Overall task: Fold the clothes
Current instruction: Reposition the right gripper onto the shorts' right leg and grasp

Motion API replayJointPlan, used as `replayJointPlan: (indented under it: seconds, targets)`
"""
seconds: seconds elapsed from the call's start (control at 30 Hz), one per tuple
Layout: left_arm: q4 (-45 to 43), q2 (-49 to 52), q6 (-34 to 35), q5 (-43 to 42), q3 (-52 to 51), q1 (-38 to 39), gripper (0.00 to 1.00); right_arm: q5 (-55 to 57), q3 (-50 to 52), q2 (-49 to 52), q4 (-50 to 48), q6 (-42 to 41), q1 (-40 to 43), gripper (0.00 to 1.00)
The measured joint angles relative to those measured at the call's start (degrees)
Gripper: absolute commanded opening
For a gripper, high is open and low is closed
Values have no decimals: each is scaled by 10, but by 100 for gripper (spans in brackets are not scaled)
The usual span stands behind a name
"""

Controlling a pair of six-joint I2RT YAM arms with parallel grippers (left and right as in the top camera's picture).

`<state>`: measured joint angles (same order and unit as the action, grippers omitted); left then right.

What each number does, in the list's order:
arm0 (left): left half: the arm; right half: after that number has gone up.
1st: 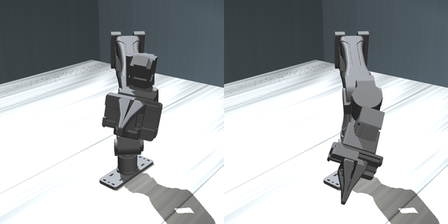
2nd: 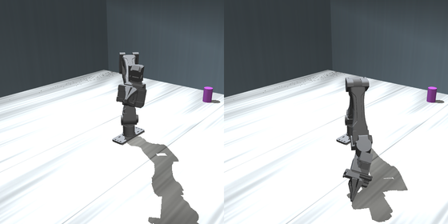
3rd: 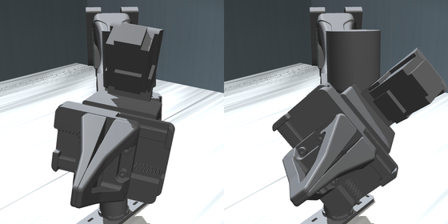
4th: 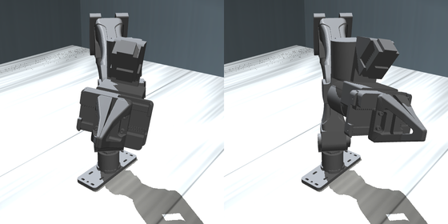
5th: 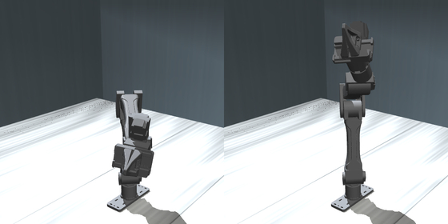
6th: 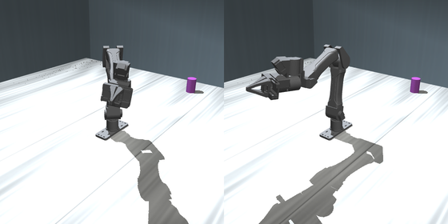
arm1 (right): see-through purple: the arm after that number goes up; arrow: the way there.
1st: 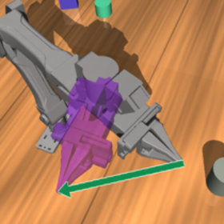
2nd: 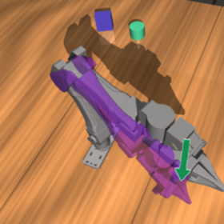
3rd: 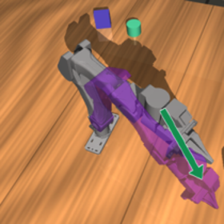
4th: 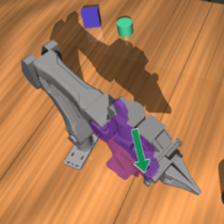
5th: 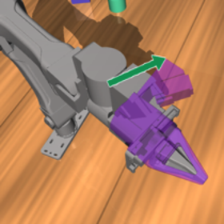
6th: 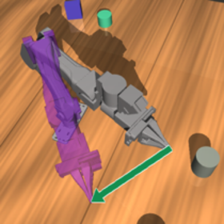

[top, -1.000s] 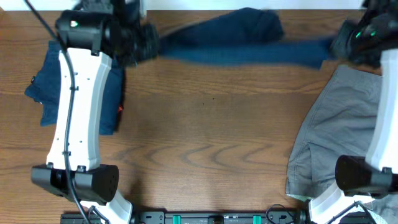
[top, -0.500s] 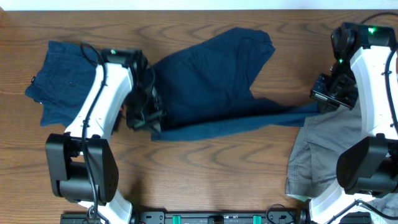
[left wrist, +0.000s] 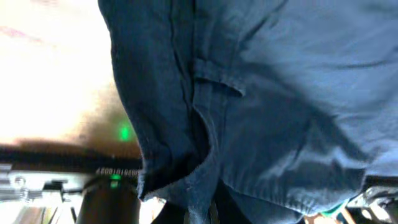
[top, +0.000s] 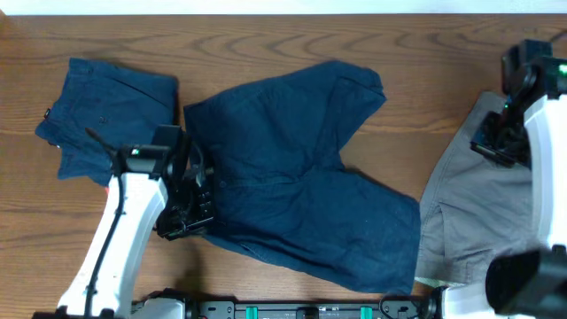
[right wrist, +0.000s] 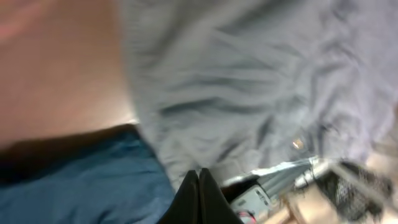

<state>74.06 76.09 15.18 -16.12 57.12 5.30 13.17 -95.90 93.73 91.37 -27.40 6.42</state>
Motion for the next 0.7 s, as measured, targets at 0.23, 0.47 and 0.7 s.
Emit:
replayJointPlan:
  seconds: [0.23,0.47,0.7]
  targets:
    - [-24,-6,7,0,0,0,6,-78,24,-11,10,19,-108,36]
    - [-35,-6,13,0,-1,0,6,-133,163,-19,-53,-35,-193,55]
    - [-37,-6,13,0,-2,0,6,-202,296,-37,-87,-145,-306,93]
